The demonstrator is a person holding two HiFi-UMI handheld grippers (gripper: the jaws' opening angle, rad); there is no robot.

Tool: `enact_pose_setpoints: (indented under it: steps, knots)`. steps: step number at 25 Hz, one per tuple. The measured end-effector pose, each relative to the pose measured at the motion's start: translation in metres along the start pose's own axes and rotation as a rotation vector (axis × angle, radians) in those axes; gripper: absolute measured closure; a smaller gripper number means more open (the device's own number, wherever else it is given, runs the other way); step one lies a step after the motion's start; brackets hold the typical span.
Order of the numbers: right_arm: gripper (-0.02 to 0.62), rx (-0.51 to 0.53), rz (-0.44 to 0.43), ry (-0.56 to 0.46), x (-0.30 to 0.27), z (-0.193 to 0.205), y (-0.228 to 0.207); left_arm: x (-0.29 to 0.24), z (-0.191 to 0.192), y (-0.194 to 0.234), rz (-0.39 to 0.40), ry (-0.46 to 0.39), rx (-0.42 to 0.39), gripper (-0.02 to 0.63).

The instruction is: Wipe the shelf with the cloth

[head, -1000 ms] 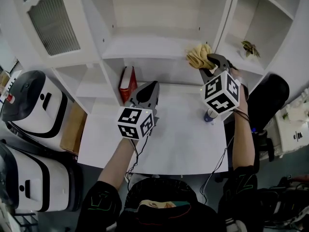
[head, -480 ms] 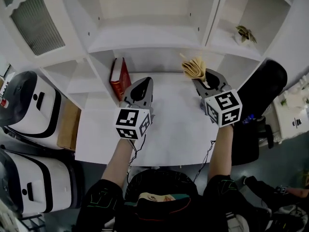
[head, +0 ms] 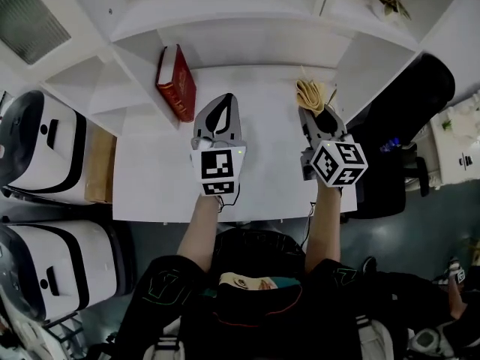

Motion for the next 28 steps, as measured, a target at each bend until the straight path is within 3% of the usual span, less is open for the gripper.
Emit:
enact_pose_setpoints:
  steps: [2,10,28]
  knots:
    - [0.472,0.007,0.023,0.020,0.004,0.015,-0.001,0.005,0.011,-0.008,-0.015,0.021,-0.024,0.606]
    - [0.472,0.077,0.054,0.031,0.007,0.040,0.003,0.011,0.037,-0.017,-0.039,0.040,0.025,0.606]
    - [0.472,0.144,0.087,-0.041,0.013,0.038,0.000,-0.002,0.048,-0.022,-0.028,0.047,0.037,0.606]
Point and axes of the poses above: the fingertips, and each gripper's own axes: x backward along the fingers, y to its left, z out of its underside, the point moved 9 cm from there along x, backward along the fingers, and after that the axes turned 9 degrees about -x, right-handed, at the moved point
